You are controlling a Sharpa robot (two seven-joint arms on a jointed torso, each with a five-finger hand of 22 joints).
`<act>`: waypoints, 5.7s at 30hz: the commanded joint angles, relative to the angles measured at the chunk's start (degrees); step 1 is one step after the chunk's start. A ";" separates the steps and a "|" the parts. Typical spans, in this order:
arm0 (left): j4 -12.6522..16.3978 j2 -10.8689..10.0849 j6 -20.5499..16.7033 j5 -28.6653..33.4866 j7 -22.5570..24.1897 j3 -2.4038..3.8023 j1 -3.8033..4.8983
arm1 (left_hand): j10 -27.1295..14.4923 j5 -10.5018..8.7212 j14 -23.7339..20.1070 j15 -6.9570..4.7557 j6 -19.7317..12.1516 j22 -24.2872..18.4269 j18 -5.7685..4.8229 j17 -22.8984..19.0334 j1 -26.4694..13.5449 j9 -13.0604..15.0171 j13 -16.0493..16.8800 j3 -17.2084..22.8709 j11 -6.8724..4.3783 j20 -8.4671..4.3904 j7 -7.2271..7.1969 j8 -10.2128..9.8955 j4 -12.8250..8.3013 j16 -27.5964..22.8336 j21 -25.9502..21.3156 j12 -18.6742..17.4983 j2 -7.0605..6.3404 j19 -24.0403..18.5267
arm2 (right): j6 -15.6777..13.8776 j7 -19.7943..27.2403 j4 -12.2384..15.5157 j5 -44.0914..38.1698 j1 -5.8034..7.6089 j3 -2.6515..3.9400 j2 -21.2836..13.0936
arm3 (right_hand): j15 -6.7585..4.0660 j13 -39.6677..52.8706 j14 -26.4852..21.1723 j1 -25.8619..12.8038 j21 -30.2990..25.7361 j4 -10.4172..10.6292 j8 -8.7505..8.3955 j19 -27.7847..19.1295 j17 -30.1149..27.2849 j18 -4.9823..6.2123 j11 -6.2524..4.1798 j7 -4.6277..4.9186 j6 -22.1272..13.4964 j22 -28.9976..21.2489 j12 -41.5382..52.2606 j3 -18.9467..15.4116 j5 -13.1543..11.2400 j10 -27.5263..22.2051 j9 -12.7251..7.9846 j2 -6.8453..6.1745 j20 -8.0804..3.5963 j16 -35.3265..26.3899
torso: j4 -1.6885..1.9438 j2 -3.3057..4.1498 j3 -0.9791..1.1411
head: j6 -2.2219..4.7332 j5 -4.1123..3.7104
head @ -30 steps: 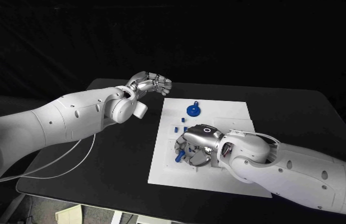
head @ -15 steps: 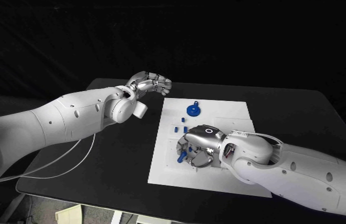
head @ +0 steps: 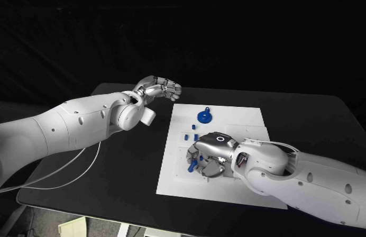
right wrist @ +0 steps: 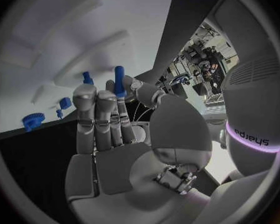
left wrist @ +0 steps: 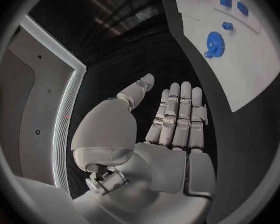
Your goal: Assemble the parts on the task board
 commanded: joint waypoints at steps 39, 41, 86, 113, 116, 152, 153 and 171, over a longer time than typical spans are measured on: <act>-0.19 0.24 0.96 0.34 0.23 0.04 0.03 | -0.36 -0.29 0.06 0.02 -0.49 0.15 1.11 0.31 -0.57 -0.13 -0.05 -0.16 -0.13 0.03 0.01 0.34 0.15 -0.46 -0.34 -0.24 0.07 0.39 | 4.00 -2.52 0.43 -5.00 0.29 0.35 1.93 | -0.44 1.40 -0.82 -1.65 1.06 -1.49 0.12 -0.15 -0.51 6.77 -0.68 -0.05 0.81 1.10 -0.02 -1.83 8.68 2.29 0.25 -0.37 -0.58 1.03 | 0.00 0.00 -0.03 | -0.44 -0.13; -0.19 0.24 0.97 0.34 0.23 0.04 0.04 | -0.36 -0.29 0.06 0.02 -0.49 0.16 1.11 0.32 -0.57 -0.13 -0.05 -0.17 -0.13 0.03 0.01 0.34 0.15 -0.46 -0.34 -0.25 0.07 0.39 | 4.56 -2.91 0.54 -5.16 0.34 0.33 2.02 | -0.45 1.50 -0.84 -1.75 1.10 -1.63 0.12 -0.20 -0.54 6.77 -0.69 -0.07 0.87 1.09 -0.05 -2.08 9.31 2.34 0.26 -0.42 -0.57 1.09 | 0.00 0.00 -0.03 | -0.44 -0.13; -0.13 0.03 1.12 0.34 0.14 0.04 0.04 | -0.39 -0.31 0.05 0.04 -0.55 0.25 1.09 0.55 -0.77 -0.17 -0.05 -0.21 -0.12 0.04 0.03 0.36 0.23 -0.63 -0.46 -0.28 0.12 0.40 | 5.76 -7.68 4.16 -12.94 1.38 0.20 0.97 | -1.05 2.88 -0.77 -1.86 2.47 -2.05 0.52 0.08 -0.41 6.77 -1.33 -0.79 2.72 1.20 0.16 -2.79 14.72 4.16 0.60 -1.49 -0.95 2.53 | 0.01 -0.01 0.00 | -0.92 0.38; -0.13 0.01 1.24 0.34 0.12 0.04 0.04 | -0.39 -0.32 0.05 0.04 -0.56 0.32 1.10 0.72 -0.82 -0.19 -0.04 -0.21 -0.11 0.04 0.03 0.39 0.23 -0.74 -0.53 -0.29 0.15 0.41 | 7.23 -7.37 2.89 -12.17 1.36 -0.49 1.99 | -1.08 2.96 -0.82 -1.96 2.55 -2.04 0.49 0.03 -0.39 6.77 -1.35 -0.79 2.74 1.19 0.14 -2.78 14.80 4.23 0.61 -1.36 -0.96 2.59 | 0.00 0.00 0.04 | -1.27 0.57; -0.10 0.00 1.28 0.34 0.12 0.04 0.04 | -0.39 -0.32 0.05 0.04 -0.56 0.32 1.10 0.74 -0.83 -0.19 -0.04 -0.21 -0.11 0.04 0.03 0.39 0.23 -0.75 -0.54 -0.29 0.15 0.42 | 7.23 -7.39 2.69 -12.27 1.36 -0.59 2.18 | -1.08 2.96 -0.83 -1.96 2.56 -2.05 0.48 0.02 -0.39 6.77 -1.36 -0.79 2.73 1.19 0.14 -2.78 14.82 4.22 0.61 -1.34 -0.96 2.59 | -0.01 0.00 0.03 | -1.33 0.59; -0.39 0.18 1.45 0.34 -0.11 0.04 0.03 | -0.43 -0.34 0.03 0.06 -0.63 0.41 1.08 0.94 -0.97 -0.23 -0.05 -0.23 -0.09 0.06 0.05 0.40 0.28 -0.90 -0.64 -0.33 0.20 0.42 | 2.12 -6.23 2.17 -8.03 1.37 -1.64 2.34 | 0.79 2.29 -2.10 -5.46 1.01 -2.96 -2.40 -1.86 -1.88 6.77 0.61 1.49 -2.78 0.44 -3.26 -15.45 15.02 -0.96 -0.16 -4.59 -0.09 1.53 | 0.00 -0.01 0.04 | -1.47 0.50; -0.39 0.18 1.45 0.34 -0.12 0.04 0.03 | -0.43 -0.34 0.03 0.06 -0.63 0.41 1.08 0.95 -0.97 -0.23 -0.05 -0.23 -0.09 0.06 0.05 0.40 0.28 -0.91 -0.64 -0.33 0.20 0.42 | 1.93 -6.23 2.17 -8.02 1.37 -1.64 2.29 | 0.84 2.27 -2.15 -5.43 0.94 -2.93 -2.47 -1.92 -1.93 6.77 0.66 1.54 -2.89 0.42 -3.33 -15.52 15.00 -1.07 -0.19 -4.62 -0.05 1.50 | -0.01 -0.02 0.04 | -1.43 0.49; -0.42 0.09 1.52 0.34 -0.19 0.03 0.03 | -0.46 -0.36 0.02 0.06 -0.67 0.45 1.09 1.03 -1.01 -0.25 -0.05 -0.24 -0.08 0.06 0.06 0.40 0.27 -0.98 -0.69 -0.35 0.17 0.41 | -3.17 -3.99 4.17 -2.60 1.57 -1.55 -0.83 | 2.27 1.08 -3.23 -6.02 -0.34 -2.52 -4.43 -3.02 -3.11 6.77 2.14 3.35 -6.86 0.22 -4.74 -17.78 15.77 -5.22 -1.46 -6.57 0.89 1.04 | -0.01 -0.02 0.02 | -1.04 0.25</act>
